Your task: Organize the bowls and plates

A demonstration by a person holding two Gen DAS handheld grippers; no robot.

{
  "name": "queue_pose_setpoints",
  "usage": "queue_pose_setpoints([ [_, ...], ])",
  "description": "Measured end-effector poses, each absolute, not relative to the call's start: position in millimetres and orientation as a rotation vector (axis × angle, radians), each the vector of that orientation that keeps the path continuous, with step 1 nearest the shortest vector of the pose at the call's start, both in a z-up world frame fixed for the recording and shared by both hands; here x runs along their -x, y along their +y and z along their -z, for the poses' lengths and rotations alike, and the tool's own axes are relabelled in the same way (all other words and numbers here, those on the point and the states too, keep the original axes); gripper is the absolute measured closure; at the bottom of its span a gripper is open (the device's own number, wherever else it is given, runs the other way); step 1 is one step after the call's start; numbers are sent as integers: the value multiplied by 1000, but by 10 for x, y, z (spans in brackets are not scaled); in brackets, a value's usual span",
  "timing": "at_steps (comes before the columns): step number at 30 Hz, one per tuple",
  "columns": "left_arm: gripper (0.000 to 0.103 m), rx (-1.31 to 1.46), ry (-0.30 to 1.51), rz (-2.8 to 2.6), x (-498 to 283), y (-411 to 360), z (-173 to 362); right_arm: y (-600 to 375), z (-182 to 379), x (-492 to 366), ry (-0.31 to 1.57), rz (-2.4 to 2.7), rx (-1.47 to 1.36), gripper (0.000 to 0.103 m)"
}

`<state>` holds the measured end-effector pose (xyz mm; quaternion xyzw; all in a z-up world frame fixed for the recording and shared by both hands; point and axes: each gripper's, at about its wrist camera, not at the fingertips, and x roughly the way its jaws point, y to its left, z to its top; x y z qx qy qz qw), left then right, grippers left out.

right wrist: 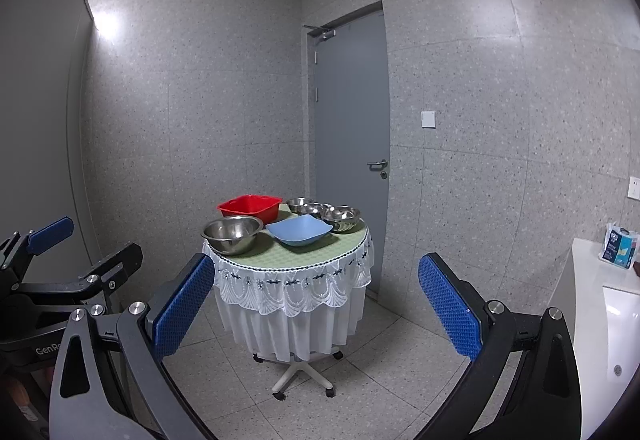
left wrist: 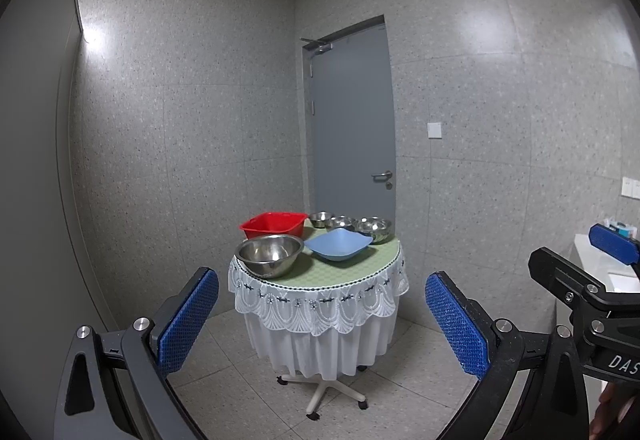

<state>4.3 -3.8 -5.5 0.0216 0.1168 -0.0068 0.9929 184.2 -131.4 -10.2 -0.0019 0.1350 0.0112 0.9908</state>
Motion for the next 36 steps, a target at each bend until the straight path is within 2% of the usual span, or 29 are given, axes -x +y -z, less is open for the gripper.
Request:
queue_pose_setpoints([
  [36, 1, -28, 225, 19, -64, -8, 124, -1303, 118, -1786, 274, -23, 11, 0],
])
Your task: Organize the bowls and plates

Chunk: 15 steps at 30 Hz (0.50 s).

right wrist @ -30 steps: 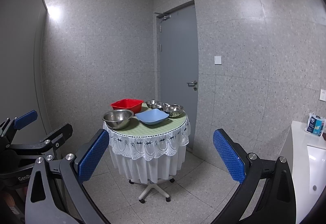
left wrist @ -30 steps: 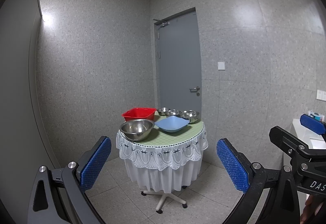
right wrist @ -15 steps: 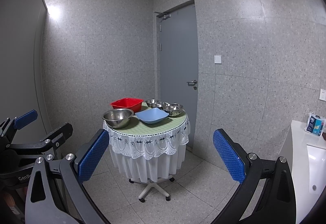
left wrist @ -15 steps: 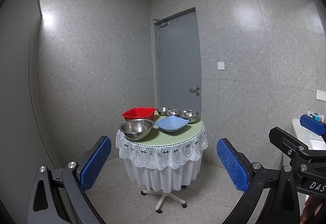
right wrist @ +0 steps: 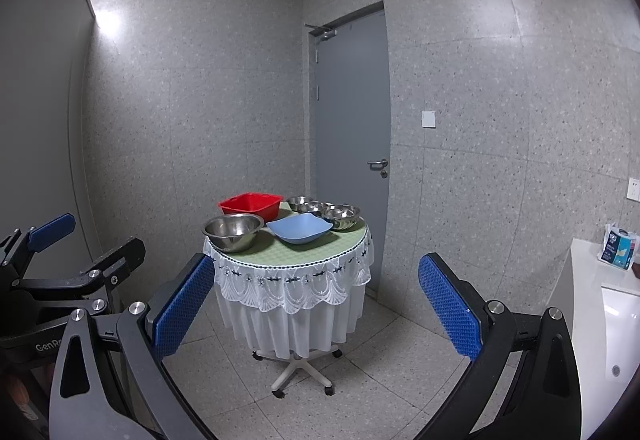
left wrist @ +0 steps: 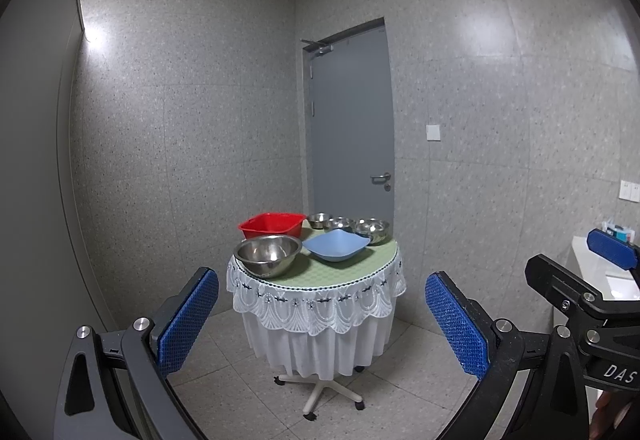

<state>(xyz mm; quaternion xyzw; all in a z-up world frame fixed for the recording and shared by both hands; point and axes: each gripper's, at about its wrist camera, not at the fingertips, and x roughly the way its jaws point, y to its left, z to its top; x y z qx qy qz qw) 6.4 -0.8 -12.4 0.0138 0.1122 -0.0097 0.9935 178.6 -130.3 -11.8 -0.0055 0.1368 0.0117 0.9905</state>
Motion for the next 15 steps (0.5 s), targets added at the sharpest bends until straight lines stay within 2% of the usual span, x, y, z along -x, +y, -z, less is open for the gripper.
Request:
queue_pose_setpoints([
  [15, 1, -27, 224, 20, -42, -12, 131, -1316, 137, -1763, 271, -22, 11, 0],
])
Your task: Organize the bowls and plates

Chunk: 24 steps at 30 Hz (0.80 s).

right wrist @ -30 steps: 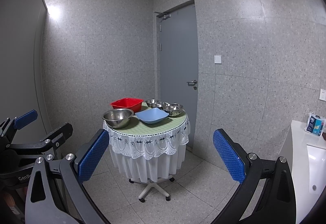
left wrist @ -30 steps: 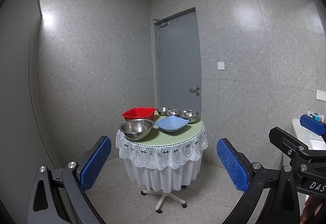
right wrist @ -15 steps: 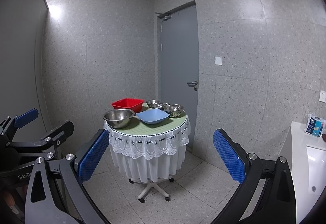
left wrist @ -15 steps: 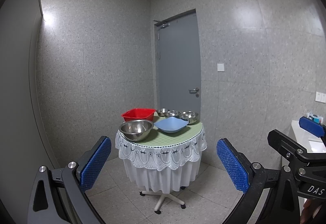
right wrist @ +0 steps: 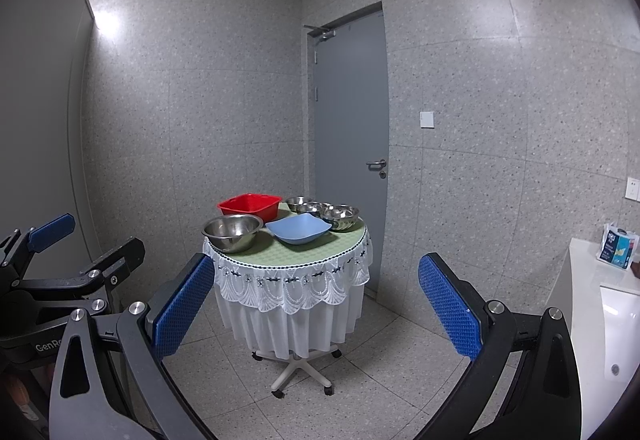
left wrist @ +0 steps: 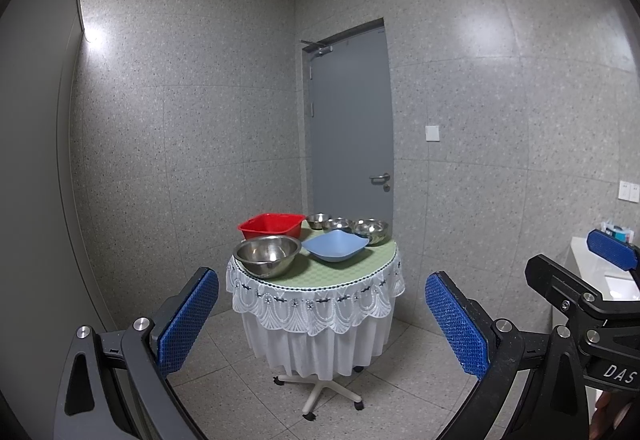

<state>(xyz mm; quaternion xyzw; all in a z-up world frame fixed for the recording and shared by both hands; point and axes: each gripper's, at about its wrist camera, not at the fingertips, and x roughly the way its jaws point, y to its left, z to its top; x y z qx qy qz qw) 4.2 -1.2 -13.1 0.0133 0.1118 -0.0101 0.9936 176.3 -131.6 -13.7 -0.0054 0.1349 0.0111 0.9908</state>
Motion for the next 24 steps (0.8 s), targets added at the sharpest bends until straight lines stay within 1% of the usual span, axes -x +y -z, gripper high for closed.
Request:
queue_pose_setpoints([
  [24, 1, -23, 232, 20, -53, -25, 85, -1359, 117, -1736, 280, -22, 8, 0],
])
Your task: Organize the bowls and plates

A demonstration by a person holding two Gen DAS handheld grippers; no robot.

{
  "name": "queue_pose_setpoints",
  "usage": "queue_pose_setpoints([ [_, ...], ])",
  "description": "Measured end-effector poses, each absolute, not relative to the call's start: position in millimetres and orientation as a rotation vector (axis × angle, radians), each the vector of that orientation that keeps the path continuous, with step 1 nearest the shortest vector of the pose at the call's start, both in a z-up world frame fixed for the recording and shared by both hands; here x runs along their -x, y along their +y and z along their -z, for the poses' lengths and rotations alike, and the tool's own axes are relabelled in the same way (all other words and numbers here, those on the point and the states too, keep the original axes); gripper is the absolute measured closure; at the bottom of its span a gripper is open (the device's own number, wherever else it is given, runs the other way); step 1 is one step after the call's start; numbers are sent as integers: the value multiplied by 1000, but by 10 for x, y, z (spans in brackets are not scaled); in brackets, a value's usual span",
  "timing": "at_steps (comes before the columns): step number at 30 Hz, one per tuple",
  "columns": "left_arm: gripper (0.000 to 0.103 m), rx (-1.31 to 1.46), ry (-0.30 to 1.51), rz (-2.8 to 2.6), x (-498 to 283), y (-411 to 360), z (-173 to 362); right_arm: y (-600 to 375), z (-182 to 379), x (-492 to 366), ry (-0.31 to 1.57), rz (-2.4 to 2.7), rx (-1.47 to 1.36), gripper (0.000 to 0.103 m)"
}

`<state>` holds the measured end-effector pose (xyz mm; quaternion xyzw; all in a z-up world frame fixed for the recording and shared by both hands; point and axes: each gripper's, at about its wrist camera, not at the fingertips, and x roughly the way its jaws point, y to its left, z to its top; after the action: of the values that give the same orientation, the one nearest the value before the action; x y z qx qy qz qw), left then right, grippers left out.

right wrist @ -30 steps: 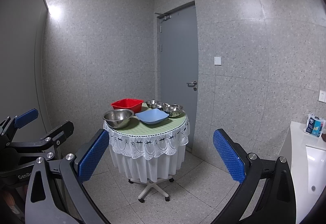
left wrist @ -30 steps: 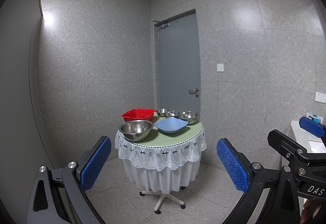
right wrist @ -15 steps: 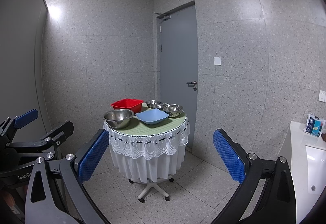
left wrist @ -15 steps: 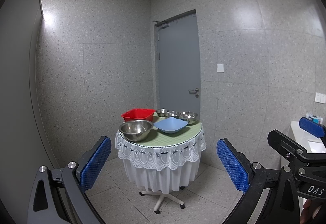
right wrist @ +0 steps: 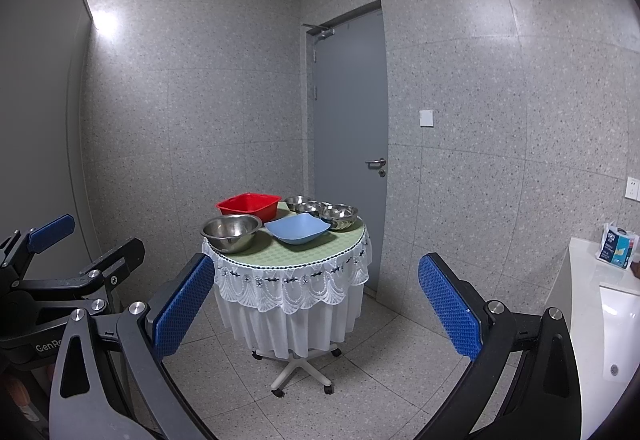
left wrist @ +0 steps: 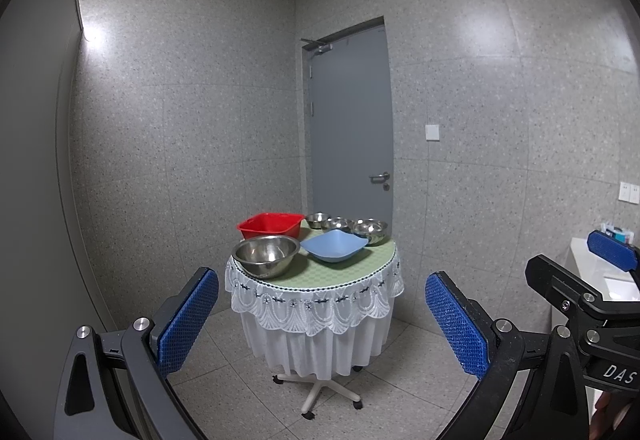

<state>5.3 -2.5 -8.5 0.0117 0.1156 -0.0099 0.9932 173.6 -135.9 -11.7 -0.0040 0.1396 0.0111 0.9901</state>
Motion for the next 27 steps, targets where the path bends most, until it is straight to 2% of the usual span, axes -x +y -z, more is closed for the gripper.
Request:
queue_pose_setpoints([
  [11, 1, -18, 277, 5, -310, -126, -164, -1459, -92, -2051, 324, -34, 9, 0],
  [18, 1, -10, 282, -12, -658, -222, -380, -1557, -218, -2408, 331, -56, 23, 0],
  [27, 1, -1, 324, -31, -1282, -269, -374, -1554, -127, -2892, 362, -77, 28, 0],
])
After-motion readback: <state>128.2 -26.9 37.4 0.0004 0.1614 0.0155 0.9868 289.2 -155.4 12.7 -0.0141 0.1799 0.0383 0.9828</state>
